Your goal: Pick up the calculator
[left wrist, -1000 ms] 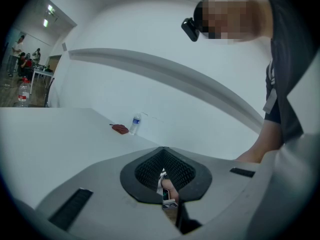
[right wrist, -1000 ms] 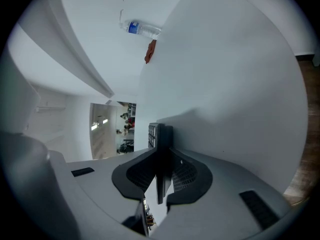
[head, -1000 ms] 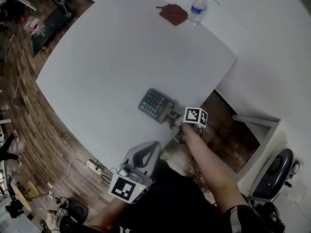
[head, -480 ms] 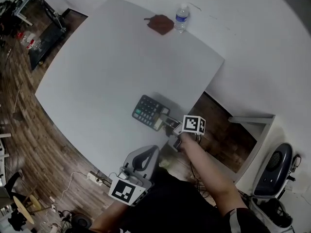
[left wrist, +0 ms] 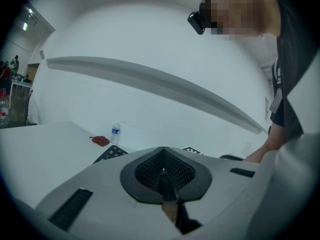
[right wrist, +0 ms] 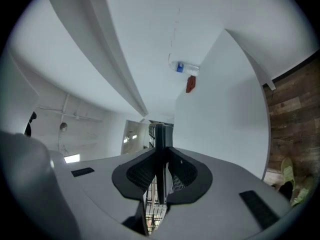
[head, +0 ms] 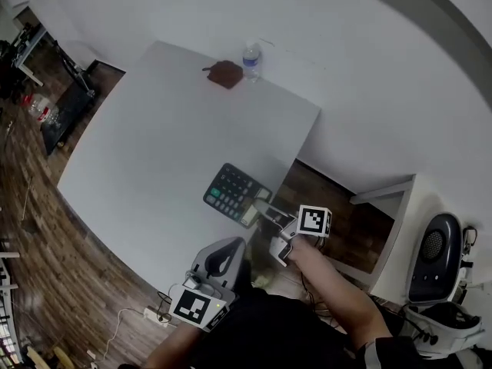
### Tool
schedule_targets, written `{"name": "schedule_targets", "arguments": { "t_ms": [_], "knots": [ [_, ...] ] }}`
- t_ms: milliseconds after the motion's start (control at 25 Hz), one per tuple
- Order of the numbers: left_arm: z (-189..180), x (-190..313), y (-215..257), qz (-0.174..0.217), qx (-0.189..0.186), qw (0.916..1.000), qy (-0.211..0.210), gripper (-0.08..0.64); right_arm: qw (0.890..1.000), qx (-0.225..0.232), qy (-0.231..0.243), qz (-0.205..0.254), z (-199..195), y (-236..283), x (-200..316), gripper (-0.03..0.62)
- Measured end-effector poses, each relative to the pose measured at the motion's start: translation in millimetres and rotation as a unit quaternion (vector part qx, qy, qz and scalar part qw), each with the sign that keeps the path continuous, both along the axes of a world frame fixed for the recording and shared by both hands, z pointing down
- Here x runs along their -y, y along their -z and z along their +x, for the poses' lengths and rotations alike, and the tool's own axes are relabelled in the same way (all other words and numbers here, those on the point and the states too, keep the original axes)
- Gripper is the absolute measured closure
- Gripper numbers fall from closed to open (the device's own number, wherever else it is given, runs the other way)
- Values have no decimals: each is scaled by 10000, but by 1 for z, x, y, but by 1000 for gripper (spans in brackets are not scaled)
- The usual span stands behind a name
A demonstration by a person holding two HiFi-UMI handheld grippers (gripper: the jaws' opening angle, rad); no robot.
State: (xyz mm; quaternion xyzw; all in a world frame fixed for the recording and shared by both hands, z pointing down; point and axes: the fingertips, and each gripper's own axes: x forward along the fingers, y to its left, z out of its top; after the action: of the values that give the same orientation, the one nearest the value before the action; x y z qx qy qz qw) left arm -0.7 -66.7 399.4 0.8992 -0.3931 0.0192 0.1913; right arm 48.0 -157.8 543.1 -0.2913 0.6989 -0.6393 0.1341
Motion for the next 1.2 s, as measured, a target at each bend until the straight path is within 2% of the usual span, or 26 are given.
{"name": "schedule_targets", "arguments": {
  "t_ms": [240, 440, 640, 800, 920, 1040, 1200],
  "knots": [
    [23, -17, 35, 322, 39, 9987, -394, 555, 9970, 170, -403, 631, 35, 83, -34, 529],
    [44, -30, 61, 594, -68, 9961, -657, 555, 9918, 269, -682, 1050, 56, 131, -49, 529],
    [61, -51, 83, 818, -172, 9927, -871, 555, 9857, 407, -868, 1383, 72, 170, -72, 529],
    [71, -59, 110, 1218, -414, 9872, -940, 555, 9797, 437, -1015, 1673, 83, 200, -86, 528],
    [73, -65, 116, 1180, -343, 9879, -945, 555, 9752, 388, -1087, 1890, 89, 218, -96, 529],
    [76, -75, 129, 1360, -424, 9846, -1012, 555, 9719, 365, -1114, 2043, 90, 231, -109, 529],
    [82, -80, 130, 1415, -361, 9836, -1062, 555, 9684, 319, -1131, 2201, 94, 241, -115, 529]
  ]
}}
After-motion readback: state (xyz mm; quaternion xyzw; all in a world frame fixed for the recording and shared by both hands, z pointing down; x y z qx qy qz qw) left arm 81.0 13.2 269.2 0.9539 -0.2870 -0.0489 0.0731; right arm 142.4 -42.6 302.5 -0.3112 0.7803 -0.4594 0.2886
